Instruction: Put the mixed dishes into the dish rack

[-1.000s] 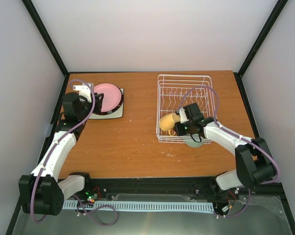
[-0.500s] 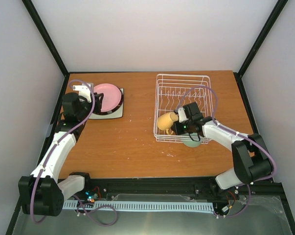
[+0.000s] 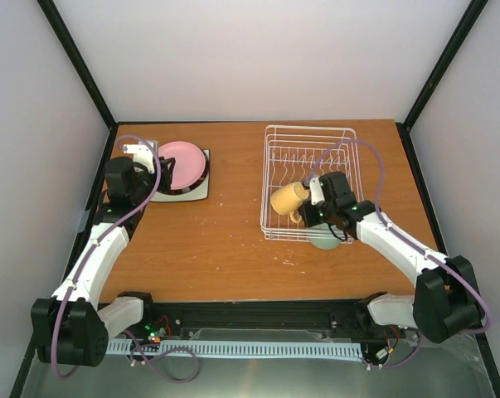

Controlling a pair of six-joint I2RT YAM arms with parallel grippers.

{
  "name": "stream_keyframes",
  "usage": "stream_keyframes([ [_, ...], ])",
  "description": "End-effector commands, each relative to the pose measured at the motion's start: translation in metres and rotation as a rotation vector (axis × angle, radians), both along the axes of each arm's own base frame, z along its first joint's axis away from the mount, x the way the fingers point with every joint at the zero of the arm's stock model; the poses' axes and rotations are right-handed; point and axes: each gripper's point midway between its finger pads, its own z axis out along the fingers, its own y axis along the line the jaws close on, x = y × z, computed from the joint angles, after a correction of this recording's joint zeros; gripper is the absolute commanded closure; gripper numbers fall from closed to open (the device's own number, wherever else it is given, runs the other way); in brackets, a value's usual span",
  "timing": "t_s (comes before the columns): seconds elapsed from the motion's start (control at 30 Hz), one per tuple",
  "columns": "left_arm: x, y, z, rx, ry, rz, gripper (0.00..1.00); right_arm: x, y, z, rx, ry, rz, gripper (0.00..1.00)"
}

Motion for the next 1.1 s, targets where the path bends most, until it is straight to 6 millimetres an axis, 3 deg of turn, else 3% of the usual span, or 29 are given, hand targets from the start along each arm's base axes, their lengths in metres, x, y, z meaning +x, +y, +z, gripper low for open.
stream_keyframes([
  [0.0, 0.003, 0.000, 0.016, 0.004, -0.050, -0.005, 0.67, 0.013, -0.003, 0.025, -0.026, -0.100, -0.001, 0.97],
  [0.1, 0.003, -0.001, 0.016, 0.002, -0.046, -0.009, 0.67, 0.013, -0.009, 0.015, -0.099, -0.053, 0.004, 0.97],
  [0.3, 0.004, 0.000, 0.017, 0.011, -0.045, -0.006, 0.67, 0.020, -0.010, 0.015, -0.165, -0.036, -0.011, 0.97],
  [0.63, 0.004, 0.003, 0.015, 0.029, -0.040, 0.004, 0.67, 0.028, 0.000, 0.012, -0.300, -0.030, 0.011, 0.97],
  [1.07, 0.005, 0.004, 0.013, 0.039, -0.030, 0.008, 0.67, 0.023, 0.001, -0.010, -0.408, 0.028, 0.039, 0.97],
])
